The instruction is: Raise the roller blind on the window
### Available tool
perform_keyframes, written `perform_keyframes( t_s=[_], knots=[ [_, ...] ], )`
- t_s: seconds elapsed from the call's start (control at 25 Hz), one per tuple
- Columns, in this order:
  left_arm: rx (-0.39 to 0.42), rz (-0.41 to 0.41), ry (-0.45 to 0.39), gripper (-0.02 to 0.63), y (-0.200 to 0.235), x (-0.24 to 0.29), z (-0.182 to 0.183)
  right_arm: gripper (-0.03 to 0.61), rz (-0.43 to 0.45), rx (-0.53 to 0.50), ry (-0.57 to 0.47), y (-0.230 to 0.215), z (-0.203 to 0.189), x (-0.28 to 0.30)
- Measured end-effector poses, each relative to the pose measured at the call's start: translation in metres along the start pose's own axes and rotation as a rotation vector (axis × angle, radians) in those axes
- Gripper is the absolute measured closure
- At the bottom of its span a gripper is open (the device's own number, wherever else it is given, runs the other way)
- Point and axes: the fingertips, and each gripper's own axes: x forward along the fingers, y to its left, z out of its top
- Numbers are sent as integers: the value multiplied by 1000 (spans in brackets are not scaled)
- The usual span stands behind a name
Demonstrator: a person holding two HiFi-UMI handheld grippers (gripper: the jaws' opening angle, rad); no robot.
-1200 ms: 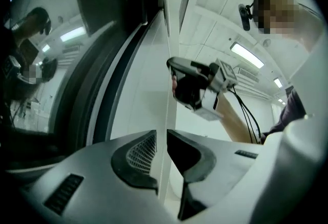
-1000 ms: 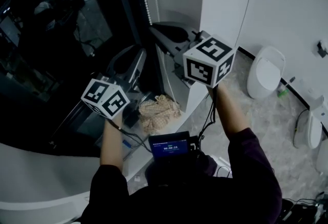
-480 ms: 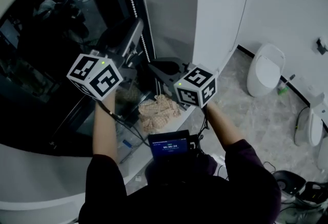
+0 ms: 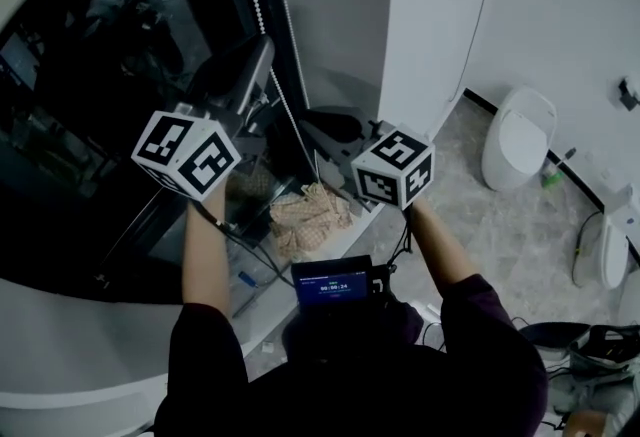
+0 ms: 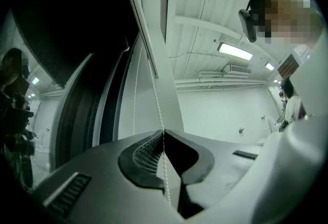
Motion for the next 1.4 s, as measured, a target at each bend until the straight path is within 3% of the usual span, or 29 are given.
perform_keyframes(
  t_s=[0.12, 0.2, 0.36, 0.52, 0.8, 0.88, 1.04, 1.2, 1.4],
  knots=[
    [44, 4, 43, 597, -3, -7, -14, 561, -23, 27, -92, -13, 31, -9],
    [47, -1, 105, 597, -7, -5, -44, 561, -41, 27, -155, -23, 63, -16],
    [-86, -16, 177, 597, -20, -10, -109, 521, -36, -13, -226, -33, 121, -17],
    [-146, -43, 231, 597, -36, -23, -153, 486, -34, -72, -247, -23, 157, -1],
    [-182, -56, 250, 597, -52, -29, -171, 496, -63, -135, -228, -14, 173, 22],
    [-178, -48, 250, 597, -50, -30, -171, 564, -105, -159, -222, -19, 171, 24],
    [-150, -17, 266, 595, -42, -30, -180, 568, -254, -222, -189, -46, 168, 27],
    [-144, 35, 133, 595, -26, -32, -133, 568, -393, -216, -179, -84, 168, 19],
    [-87, 10, -103, 595, -16, -20, -6, 568, -631, -260, -230, -107, 175, -5]
  ],
)
